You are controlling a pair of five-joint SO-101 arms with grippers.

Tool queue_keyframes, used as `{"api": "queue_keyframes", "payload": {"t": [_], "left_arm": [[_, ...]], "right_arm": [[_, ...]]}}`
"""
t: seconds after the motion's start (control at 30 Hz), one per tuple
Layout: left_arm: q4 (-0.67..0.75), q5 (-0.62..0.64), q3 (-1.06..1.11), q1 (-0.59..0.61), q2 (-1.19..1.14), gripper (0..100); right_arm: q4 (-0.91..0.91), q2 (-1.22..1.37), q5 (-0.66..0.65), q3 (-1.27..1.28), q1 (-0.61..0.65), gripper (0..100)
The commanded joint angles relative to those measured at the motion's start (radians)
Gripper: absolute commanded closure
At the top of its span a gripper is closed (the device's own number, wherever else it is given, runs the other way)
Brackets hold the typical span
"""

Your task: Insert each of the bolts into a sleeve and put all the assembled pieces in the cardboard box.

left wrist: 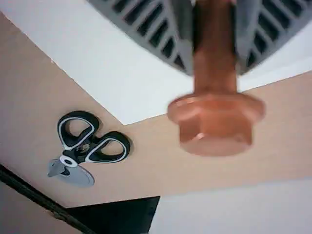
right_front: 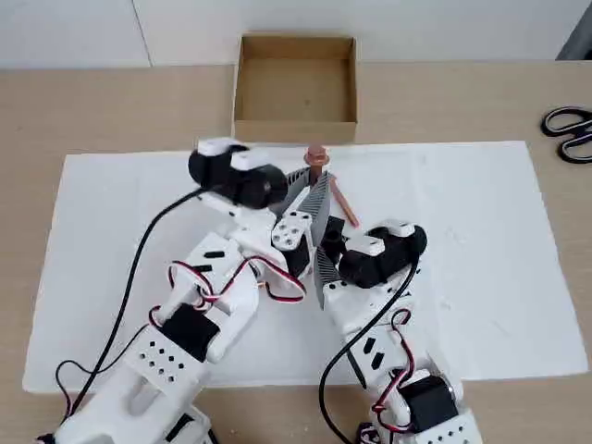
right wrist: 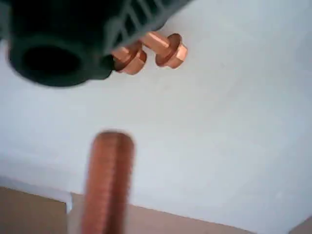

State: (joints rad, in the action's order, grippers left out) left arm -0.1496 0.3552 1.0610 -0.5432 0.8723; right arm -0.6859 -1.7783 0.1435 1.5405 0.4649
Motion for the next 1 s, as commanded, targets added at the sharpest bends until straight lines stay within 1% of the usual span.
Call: {"api": "queue_keyframes", "payload": {"t": [0.0, 0.13, 0.5, 0.67, 0.97], "left_arm": [[0.064, -0.009, -0.002, -0.026, 0.037, 99], [0.064, -0.009, -0.004, -0.058, 0.035, 99], [0.061, -0.009, 0.039, -0.058, 0.032, 99], [0.061, -0.009, 0.042, -0.058, 0.032, 99], [0.061, -0.009, 0.042, -0.058, 0.032, 99]], "right_arm": [[0.015, -0.008, 0.008, -0.005, 0.001, 99.5], [0.015, -0.008, 0.008, -0.005, 0.002, 99.5], [0.018, -0.008, 0.008, -0.005, 0.004, 99.5], [0.016, -0.008, 0.006, -0.005, 0.056, 99.5], [0.018, -0.008, 0.006, -0.005, 0.056, 99.5]]}}
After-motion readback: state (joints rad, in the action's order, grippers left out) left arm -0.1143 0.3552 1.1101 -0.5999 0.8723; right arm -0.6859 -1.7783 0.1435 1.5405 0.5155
